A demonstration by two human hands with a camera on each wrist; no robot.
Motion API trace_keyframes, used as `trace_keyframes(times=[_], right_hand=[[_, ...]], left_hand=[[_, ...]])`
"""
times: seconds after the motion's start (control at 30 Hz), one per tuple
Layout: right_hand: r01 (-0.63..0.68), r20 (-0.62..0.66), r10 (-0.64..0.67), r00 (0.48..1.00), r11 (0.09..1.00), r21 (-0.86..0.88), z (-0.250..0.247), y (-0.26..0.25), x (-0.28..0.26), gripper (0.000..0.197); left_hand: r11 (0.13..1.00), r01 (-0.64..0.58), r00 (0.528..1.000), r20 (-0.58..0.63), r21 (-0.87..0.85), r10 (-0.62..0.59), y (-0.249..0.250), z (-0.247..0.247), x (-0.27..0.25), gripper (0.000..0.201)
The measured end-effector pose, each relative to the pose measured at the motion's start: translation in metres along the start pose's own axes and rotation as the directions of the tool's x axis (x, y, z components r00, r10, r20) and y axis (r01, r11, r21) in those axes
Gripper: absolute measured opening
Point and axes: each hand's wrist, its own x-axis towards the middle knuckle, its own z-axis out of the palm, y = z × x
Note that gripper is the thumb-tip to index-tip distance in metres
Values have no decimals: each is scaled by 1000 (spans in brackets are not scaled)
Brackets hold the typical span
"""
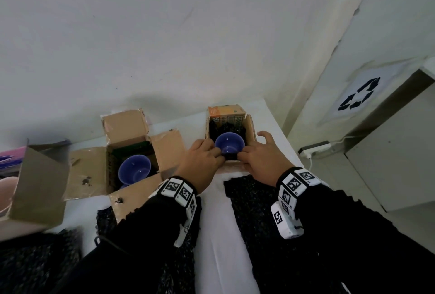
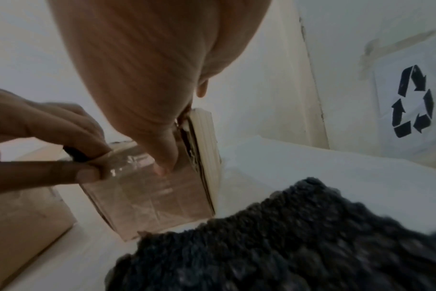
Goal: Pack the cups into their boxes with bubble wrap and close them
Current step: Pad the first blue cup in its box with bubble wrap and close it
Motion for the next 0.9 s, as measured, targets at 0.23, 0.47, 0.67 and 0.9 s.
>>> trace_keyframes(times=[0.23, 0.47, 0.67, 0.9], right_hand=[[-62, -144, 61, 988, 998, 3, 10, -12, -14, 39], [-114, -173, 113, 978, 993, 6, 13, -16, -14, 43], [-100, -86, 100, 991, 995, -1, 14, -9, -15, 48], [-116, -264, 109, 958, 993, -12, 7, -13, -21, 31]], left_hand=[[987, 160, 966, -204, -4, -157, 8, 10, -17, 28], [985, 162, 977, -148, 57, -152, 10, -2, -13, 29], [992, 127, 984, -126, -7, -127, 7, 0, -14, 35], [979, 163, 980, -138, 121, -146, 13, -7, -17, 33]])
